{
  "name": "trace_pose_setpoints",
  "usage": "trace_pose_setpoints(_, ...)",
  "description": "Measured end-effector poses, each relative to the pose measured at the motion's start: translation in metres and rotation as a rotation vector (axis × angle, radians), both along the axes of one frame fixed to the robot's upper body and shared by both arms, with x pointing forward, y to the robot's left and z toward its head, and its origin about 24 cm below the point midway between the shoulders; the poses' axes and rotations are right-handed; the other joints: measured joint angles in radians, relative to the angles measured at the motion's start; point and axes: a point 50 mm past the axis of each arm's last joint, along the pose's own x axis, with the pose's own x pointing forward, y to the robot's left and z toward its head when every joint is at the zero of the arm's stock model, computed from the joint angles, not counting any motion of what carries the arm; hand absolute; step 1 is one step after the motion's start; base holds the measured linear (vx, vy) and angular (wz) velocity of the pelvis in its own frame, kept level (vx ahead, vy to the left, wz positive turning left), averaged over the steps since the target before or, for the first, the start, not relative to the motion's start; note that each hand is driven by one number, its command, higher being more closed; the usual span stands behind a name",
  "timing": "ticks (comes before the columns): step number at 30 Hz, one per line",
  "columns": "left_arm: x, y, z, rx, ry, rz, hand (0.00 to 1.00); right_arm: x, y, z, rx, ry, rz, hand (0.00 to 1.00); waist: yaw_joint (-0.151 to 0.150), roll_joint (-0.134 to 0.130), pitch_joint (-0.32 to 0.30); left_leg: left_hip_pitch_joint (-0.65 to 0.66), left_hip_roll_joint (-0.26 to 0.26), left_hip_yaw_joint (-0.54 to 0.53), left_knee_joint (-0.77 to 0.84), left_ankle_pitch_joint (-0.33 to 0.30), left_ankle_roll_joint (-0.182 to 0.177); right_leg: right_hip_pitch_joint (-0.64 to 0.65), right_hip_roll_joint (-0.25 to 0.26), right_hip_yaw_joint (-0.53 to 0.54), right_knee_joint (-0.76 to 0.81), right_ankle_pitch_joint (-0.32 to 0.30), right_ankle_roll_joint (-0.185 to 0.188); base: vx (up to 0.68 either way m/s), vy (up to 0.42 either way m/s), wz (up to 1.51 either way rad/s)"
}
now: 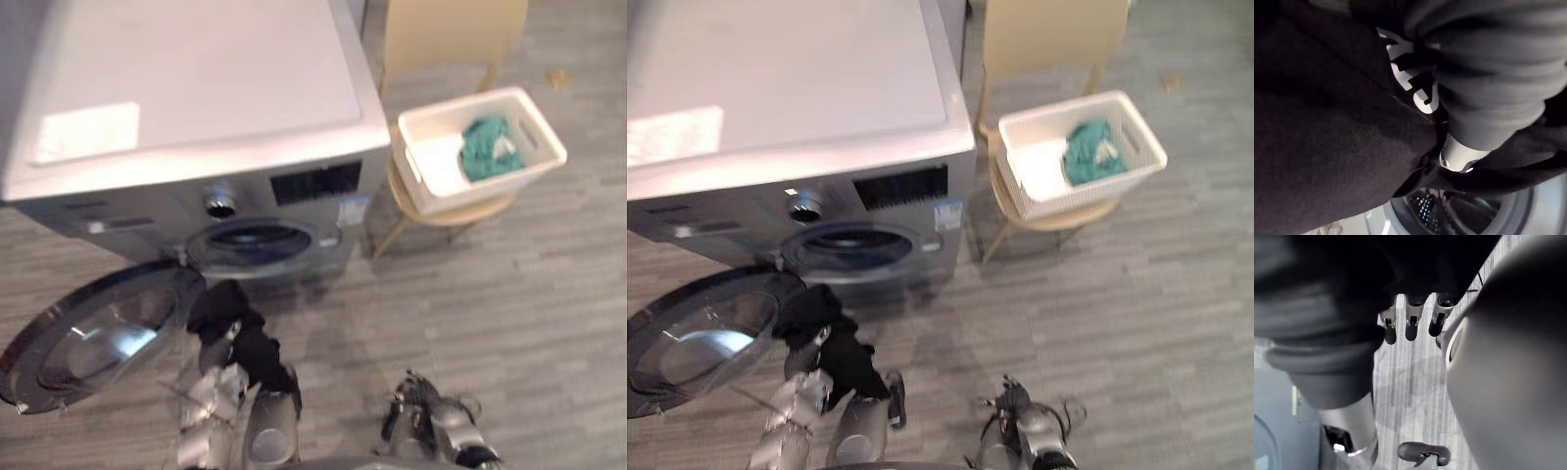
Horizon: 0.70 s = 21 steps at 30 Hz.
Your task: Pick up the laundry basket with both hands and put the clothes into the washing machine.
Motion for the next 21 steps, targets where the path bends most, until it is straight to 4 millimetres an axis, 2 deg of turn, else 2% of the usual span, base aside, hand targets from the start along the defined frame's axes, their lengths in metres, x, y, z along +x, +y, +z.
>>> trace_pose_setpoints(1,0.022,-0.001,0.015,-0.002,-0.056,0.005,1.00,0.017,0.010,0.011,-0.014,-0.064,0.069,0.00,-0.001,-0.010,0.039,-0.041,0.009,-0.001,0.034,-0.002,0.002,-0.039,-0.001,0.001,0.026,0.000,0.000,-0.24,0.063,-0.20)
trace_pose_setpoints(2,0.044,-0.004,0.030,-0.015,-0.115,0.022,1.00,0.031,0.019,0.022,-0.026,-0.131,0.125,0.00,-0.002,-0.026,0.055,-0.094,0.017,-0.002,0.061,-0.003,0.004,-0.093,-0.002,0.000,0.051,0.000,0.000,-0.21,0.037,-0.17)
trace_pose_setpoints(3,0.055,-0.005,0.039,-0.023,-0.147,0.033,1.00,0.038,0.026,0.028,-0.028,-0.165,0.152,0.00,-0.002,-0.032,0.059,-0.123,0.021,-0.003,0.076,-0.004,0.006,-0.120,-0.002,-0.001,0.062,0.000,0.000,-0.23,0.022,-0.16)
trace_pose_setpoints(4,0.079,-0.007,0.059,-0.041,-0.204,0.060,1.00,0.056,0.040,0.045,-0.020,-0.248,0.202,0.00,-0.006,-0.050,0.074,-0.189,0.027,-0.012,0.105,-0.005,0.006,-0.191,-0.009,-0.002,0.106,-0.001,0.001,-0.19,0.005,-0.10)
trace_pose_setpoints(6,0.101,-0.006,0.084,-0.077,-0.269,0.107,1.00,0.072,0.054,0.062,-0.003,-0.332,0.227,0.00,-0.019,-0.068,0.091,-0.254,0.039,-0.025,0.133,-0.005,0.006,-0.261,-0.014,-0.003,0.157,-0.008,-0.003,-0.19,-0.025,0.01)
trace_pose_setpoints(8,0.125,0.004,0.129,-0.121,-0.388,0.206,1.00,0.086,0.077,0.091,0.037,-0.485,0.243,0.00,-0.050,-0.105,0.118,-0.369,0.044,-0.060,0.185,-0.008,0.011,-0.376,-0.031,-0.007,0.267,-0.050,0.005,-0.22,-0.066,0.17)
trace_pose_setpoints(9,0.130,0.008,0.141,-0.131,-0.422,0.230,1.00,0.089,0.081,0.097,0.049,-0.518,0.240,0.00,-0.057,-0.110,0.124,-0.402,0.048,-0.070,0.203,-0.009,0.013,-0.406,-0.034,-0.011,0.300,-0.064,0.004,-0.21,-0.079,0.19)
trace_pose_setpoints(11,0.136,0.018,0.185,-0.193,-0.563,0.319,1.00,0.093,0.083,0.123,0.071,-0.656,0.200,0.00,-0.074,-0.125,0.142,-0.539,0.064,-0.115,0.308,-0.031,0.008,-0.530,-0.059,-0.025,0.459,-0.139,-0.010,-0.21,-0.098,0.21)
trace_pose_setpoints(12,0.134,0.021,0.197,-0.207,-0.609,0.338,1.00,0.092,0.082,0.130,0.076,-0.693,0.182,0.00,-0.076,-0.128,0.146,-0.572,0.070,-0.125,0.335,-0.035,0.005,-0.562,-0.065,-0.026,0.498,-0.154,-0.015,-0.17,-0.100,0.09)
trace_pose_setpoints(14,0.125,0.034,0.239,-0.249,-0.779,0.421,1.00,0.087,0.079,0.153,0.098,-0.814,0.133,0.00,-0.077,-0.132,0.149,-0.707,0.093,-0.172,0.428,-0.048,-0.008,-0.682,-0.072,-0.027,0.625,-0.211,-0.033,-0.16,-0.139,-0.01)
trace_pose_setpoints(18,0.116,0.049,0.289,-0.280,-0.947,0.471,1.00,0.080,0.067,0.170,0.113,-0.904,0.060,0.00,-0.066,-0.136,0.151,-0.856,0.128,-0.220,0.521,-0.049,-0.019,-0.820,-0.078,-0.032,0.757,-0.259,-0.073,-0.10,-0.143,-0.09)
trace_pose_setpoints(19,0.115,0.049,0.296,-0.284,-0.968,0.468,1.00,0.079,0.065,0.172,0.117,-0.913,0.048,0.00,-0.065,-0.136,0.151,-0.872,0.131,-0.225,0.532,-0.049,-0.019,-0.835,-0.078,-0.033,0.772,-0.264,-0.078,-0.06,-0.087,-0.11)
trace_pose_setpoints(20,0.113,0.049,0.312,-0.307,-1.014,0.463,1.00,0.076,0.059,0.176,0.124,-0.939,0.020,0.00,-0.061,-0.136,0.151,-0.907,0.139,-0.233,0.548,-0.049,-0.021,-0.866,-0.076,-0.035,0.790,-0.271,-0.086,-0.06,-0.066,-0.20)
trace_pose_setpoints(21,0.108,0.051,0.337,-0.342,-1.098,0.457,1.00,0.073,0.055,0.182,0.134,-0.968,0.000,0.00,-0.061,-0.136,0.151,-0.956,0.151,-0.249,0.568,-0.048,-0.023,-0.903,-0.065,-0.041,0.805,-0.273,-0.091,-0.07,-0.055,-0.27)
